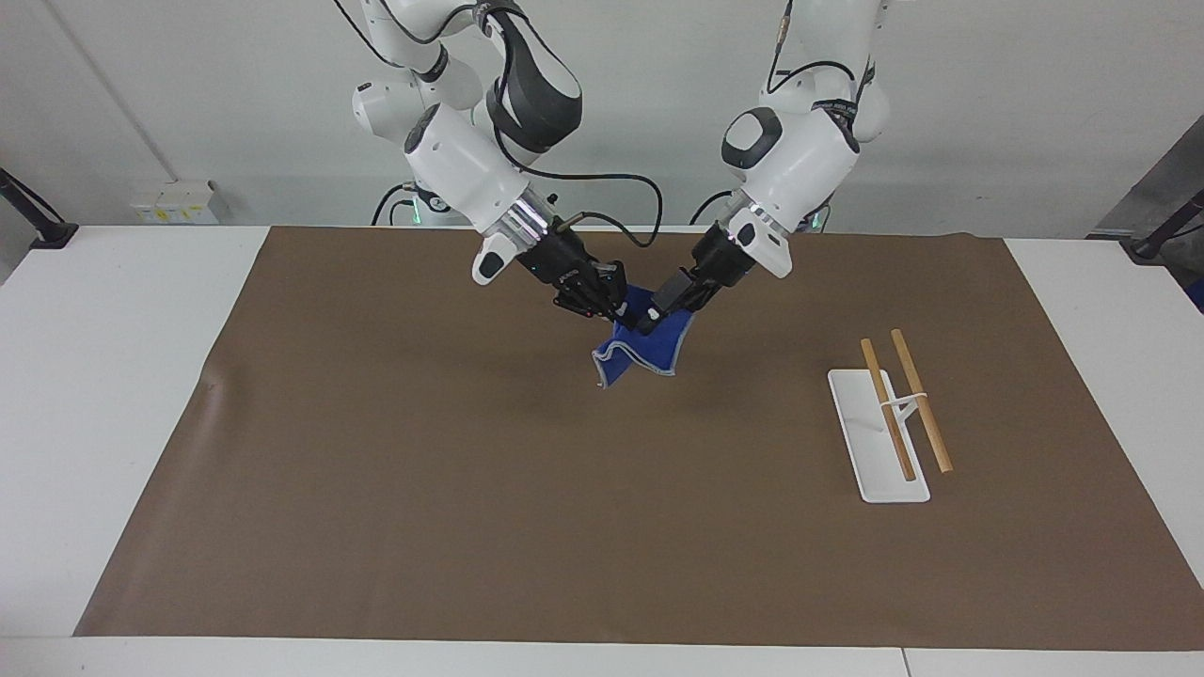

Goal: Right arm passes towel to left arm to hang
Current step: 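Lift the towel with the right gripper while the left gripper approaches, then grasp the towel with the left gripper beside the right gripper, then carry the towel with the left gripper while the right gripper withdraws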

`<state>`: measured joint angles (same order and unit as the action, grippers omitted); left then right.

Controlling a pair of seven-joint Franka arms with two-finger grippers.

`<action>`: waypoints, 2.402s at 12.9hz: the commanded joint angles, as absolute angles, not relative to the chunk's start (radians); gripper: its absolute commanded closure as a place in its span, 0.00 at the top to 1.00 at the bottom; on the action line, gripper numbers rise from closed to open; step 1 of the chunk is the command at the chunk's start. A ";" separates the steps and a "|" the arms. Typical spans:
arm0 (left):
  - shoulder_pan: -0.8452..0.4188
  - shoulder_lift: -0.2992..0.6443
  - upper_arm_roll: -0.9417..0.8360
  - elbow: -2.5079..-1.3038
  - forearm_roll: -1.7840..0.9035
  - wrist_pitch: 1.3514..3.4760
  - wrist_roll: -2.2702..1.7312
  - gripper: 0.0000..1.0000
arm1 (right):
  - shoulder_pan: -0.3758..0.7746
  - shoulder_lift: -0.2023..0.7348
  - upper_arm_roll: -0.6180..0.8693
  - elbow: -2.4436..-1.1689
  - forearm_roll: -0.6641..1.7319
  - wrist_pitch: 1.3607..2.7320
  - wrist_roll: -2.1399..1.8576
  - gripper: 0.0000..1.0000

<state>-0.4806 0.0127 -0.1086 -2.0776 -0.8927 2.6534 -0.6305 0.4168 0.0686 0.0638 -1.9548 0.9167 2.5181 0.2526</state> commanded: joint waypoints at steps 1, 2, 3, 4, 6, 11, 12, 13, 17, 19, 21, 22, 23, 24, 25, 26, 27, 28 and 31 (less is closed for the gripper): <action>-0.476 0.028 -0.103 -2.040 -0.930 2.663 -0.632 0.97 | 0.423 0.084 0.064 -1.927 0.933 2.531 0.265 0.00; -0.469 0.034 -0.101 -2.023 -0.945 2.665 -0.632 0.92 | 0.423 0.086 0.064 -1.925 0.931 2.533 0.265 0.00; -0.457 0.043 -0.101 -2.008 -0.956 2.665 -0.632 0.86 | 0.423 0.087 0.064 -1.924 0.928 2.533 0.265 0.00; -0.450 0.046 -0.101 -2.002 -0.956 2.665 -0.632 0.80 | 0.423 0.089 0.064 -1.922 0.925 2.533 0.265 0.00; -0.449 0.048 -0.100 -2.000 -0.956 2.666 -0.630 0.64 | 0.423 0.089 0.064 -1.921 0.923 2.534 0.262 0.00; -0.453 0.048 -0.098 -2.003 -0.951 2.665 -0.620 0.20 | 0.422 0.089 0.064 -1.921 0.923 2.539 0.256 0.00; -0.453 0.048 -0.098 -2.003 -0.950 2.665 -0.617 0.09 | 0.422 0.089 0.064 -1.921 0.923 2.539 0.256 0.00; -0.453 0.048 -0.098 -2.003 -0.948 2.665 -0.615 0.00 | 0.422 0.089 0.064 -1.921 0.923 2.539 0.256 0.00; -0.448 0.048 -0.095 -2.003 -0.942 2.663 -0.595 0.00 | 0.416 0.089 0.063 -1.921 0.922 2.539 0.253 0.00; -0.443 0.048 -0.091 -2.008 -0.942 2.663 -0.566 0.00 | 0.416 0.089 0.063 -1.921 0.922 2.537 0.256 0.00; -0.417 0.048 -0.091 -2.010 -0.937 2.661 -0.566 0.00 | 0.414 0.087 0.061 -1.925 0.919 2.537 0.259 0.27; -0.410 0.048 -0.091 -2.010 -0.937 2.661 -0.566 0.00 | 0.413 0.084 0.058 -1.930 0.905 2.536 0.259 0.71; -0.391 0.048 -0.091 -2.014 -0.937 2.660 -0.566 0.00 | 0.408 0.078 0.057 -1.937 0.885 2.533 0.261 0.75; -0.381 0.048 -0.091 -2.016 -0.937 2.660 -0.566 0.00 | 0.403 0.071 0.055 -1.943 0.870 2.531 0.265 0.81; -0.361 0.048 -0.091 -2.016 -0.937 2.660 -0.566 0.00 | 0.400 0.055 0.052 -1.960 0.862 2.530 0.267 0.88; -0.345 0.048 -0.091 -2.016 -0.937 2.660 -0.566 0.00 | 0.387 0.039 0.052 -1.977 0.859 2.525 0.265 0.91; -0.324 0.048 -0.091 -2.016 -0.937 2.660 -0.565 0.00 | 0.374 0.017 0.052 -1.994 0.836 2.517 0.267 0.91; -0.304 0.048 -0.091 -2.017 -0.937 2.661 -0.565 0.00 | 0.359 -0.009 0.052 -2.020 0.803 2.499 0.268 0.94; -0.203 0.045 -0.091 -2.037 -0.937 2.660 -0.528 0.00 | 0.269 -0.072 0.051 -2.037 0.604 2.343 0.268 0.96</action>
<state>-0.2657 0.0435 -0.0816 -2.0250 -0.9328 2.6552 -0.5715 0.3298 -0.0027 0.0443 -1.9962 0.7075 2.4318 0.2529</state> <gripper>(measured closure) 0.978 0.040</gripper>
